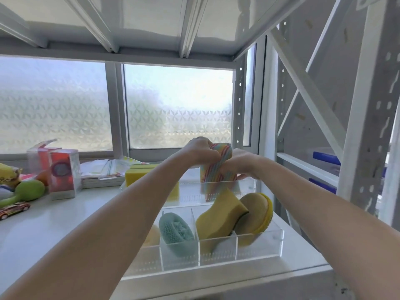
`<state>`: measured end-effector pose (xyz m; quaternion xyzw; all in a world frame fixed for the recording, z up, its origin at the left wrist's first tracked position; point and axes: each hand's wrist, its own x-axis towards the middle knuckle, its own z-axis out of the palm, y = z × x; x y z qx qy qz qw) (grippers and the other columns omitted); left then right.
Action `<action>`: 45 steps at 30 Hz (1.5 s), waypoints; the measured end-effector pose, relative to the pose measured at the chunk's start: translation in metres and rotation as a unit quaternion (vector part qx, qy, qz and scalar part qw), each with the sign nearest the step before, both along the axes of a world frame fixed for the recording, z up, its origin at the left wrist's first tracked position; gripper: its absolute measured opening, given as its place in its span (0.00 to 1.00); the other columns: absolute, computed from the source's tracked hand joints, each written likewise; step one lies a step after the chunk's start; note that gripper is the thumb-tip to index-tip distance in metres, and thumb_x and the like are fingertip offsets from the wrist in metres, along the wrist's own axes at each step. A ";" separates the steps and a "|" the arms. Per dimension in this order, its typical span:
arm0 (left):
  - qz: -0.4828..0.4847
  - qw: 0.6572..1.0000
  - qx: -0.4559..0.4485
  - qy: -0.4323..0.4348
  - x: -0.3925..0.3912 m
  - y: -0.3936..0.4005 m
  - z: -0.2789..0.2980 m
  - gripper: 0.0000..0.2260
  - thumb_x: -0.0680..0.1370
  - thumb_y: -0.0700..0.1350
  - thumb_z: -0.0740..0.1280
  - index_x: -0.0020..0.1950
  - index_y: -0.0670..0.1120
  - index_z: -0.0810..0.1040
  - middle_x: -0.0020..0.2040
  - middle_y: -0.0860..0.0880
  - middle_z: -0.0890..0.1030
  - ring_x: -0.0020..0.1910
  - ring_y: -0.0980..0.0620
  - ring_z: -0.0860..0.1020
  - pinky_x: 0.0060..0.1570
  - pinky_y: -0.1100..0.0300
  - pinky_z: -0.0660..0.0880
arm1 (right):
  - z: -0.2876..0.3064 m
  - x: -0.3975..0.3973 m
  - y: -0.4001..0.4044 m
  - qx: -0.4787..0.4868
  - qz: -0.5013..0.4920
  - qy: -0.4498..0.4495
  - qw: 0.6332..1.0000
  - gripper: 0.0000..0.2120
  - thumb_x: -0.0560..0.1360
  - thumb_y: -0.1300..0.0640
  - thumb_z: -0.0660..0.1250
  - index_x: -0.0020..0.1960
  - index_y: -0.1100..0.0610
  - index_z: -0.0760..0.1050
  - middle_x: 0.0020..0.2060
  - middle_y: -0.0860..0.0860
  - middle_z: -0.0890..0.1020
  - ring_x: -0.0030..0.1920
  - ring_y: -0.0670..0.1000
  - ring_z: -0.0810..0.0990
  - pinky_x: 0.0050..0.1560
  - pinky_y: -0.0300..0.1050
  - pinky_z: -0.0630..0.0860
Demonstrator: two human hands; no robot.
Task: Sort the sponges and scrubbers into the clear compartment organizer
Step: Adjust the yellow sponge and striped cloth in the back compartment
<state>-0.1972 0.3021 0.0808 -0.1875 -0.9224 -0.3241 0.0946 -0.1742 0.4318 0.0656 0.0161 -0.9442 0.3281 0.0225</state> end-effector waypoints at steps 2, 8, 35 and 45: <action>0.005 1.000 0.010 0.016 0.004 -0.004 0.006 0.08 0.71 0.42 0.65 0.50 0.46 0.73 0.47 0.46 0.75 0.46 0.49 0.73 0.45 0.58 0.70 | 0.002 0.002 -0.002 0.005 0.004 0.032 0.999 0.14 0.71 0.62 0.64 0.56 0.61 0.78 0.53 0.58 0.82 0.52 0.55 0.81 0.54 0.50 0.79; -0.027 0.997 0.056 0.034 0.008 -0.020 0.009 0.28 0.69 0.44 0.69 0.67 0.45 0.65 0.62 0.45 0.72 0.56 0.48 0.75 0.41 0.61 0.73 | 0.022 0.008 -0.001 0.090 0.025 0.136 0.986 0.19 0.73 0.57 0.66 0.62 0.59 0.71 0.52 0.55 0.78 0.52 0.55 0.77 0.52 0.48 0.76; 0.050 0.978 -0.202 -0.005 0.022 -0.008 -0.011 0.08 0.75 0.43 0.56 0.47 0.42 0.74 0.44 0.46 0.75 0.43 0.48 0.74 0.42 0.58 0.72 | 0.010 0.008 -0.001 0.223 0.010 0.034 0.974 0.12 0.77 0.60 0.54 0.58 0.58 0.71 0.53 0.55 0.76 0.52 0.55 0.75 0.48 0.46 0.70; 0.016 0.968 -0.241 0.060 0.021 -0.010 -0.023 0.22 0.76 0.47 0.61 0.69 0.44 0.69 0.68 0.45 0.73 0.67 0.48 0.71 0.66 0.55 0.68 | 0.002 0.004 0.004 0.238 0.018 0.064 0.969 0.18 0.76 0.59 0.55 0.62 0.54 0.75 0.59 0.54 0.78 0.56 0.54 0.76 0.57 0.47 0.74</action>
